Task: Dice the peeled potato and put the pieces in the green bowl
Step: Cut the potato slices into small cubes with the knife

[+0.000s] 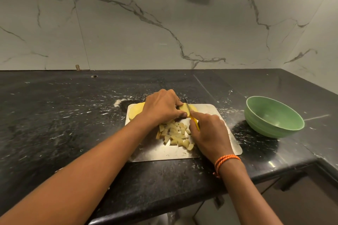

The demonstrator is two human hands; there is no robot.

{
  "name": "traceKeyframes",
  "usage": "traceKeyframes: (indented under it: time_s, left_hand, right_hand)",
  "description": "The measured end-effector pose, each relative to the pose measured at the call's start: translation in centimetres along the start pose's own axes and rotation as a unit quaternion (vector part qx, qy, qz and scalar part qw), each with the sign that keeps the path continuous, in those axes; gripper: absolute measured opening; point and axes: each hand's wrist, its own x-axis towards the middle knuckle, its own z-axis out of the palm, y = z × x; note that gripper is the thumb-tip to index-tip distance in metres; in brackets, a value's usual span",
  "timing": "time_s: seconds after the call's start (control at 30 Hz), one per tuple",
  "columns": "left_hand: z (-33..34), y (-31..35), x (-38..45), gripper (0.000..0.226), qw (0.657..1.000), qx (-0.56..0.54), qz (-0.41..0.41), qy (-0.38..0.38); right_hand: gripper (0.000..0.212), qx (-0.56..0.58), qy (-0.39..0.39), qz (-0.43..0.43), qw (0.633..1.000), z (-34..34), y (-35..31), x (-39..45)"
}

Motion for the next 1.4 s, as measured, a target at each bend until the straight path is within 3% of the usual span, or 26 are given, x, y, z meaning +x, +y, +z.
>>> traceKeyframes:
  time_s: [0.27,0.53,0.87,1.1,1.4]
  left_hand:
    - [-0.1,0.2,-0.1,0.058,1.0,-0.002,-0.004,-0.009]
    - [0.1,0.2,0.0,0.059,1.0,-0.002,-0.01,-0.006]
    - [0.0,0.3,-0.1,0.059,1.0,0.002,-0.012,0.006]
    - [-0.8,0.3,-0.4,0.055,1.0,-0.007,-0.024,0.005]
    - [-0.9,0.5,-0.5,0.051,1.0,-0.007,-0.031,0.003]
  right_hand:
    - [0.036,-0.003,0.031,0.001,1.0,-0.1,-0.1,-0.4]
    - [0.033,0.01,-0.021,0.003,1.0,-0.8,-0.2,-0.5]
    - [0.04,0.025,0.007,0.015,1.0,-2.5,0.6,-5.3]
    - [0.039,0.046,0.063,0.012,0.997,-2.3,0.0,-3.7]
    - [0.028,0.018,0.014,0.0,1.0,-0.4,-0.6,0.1]
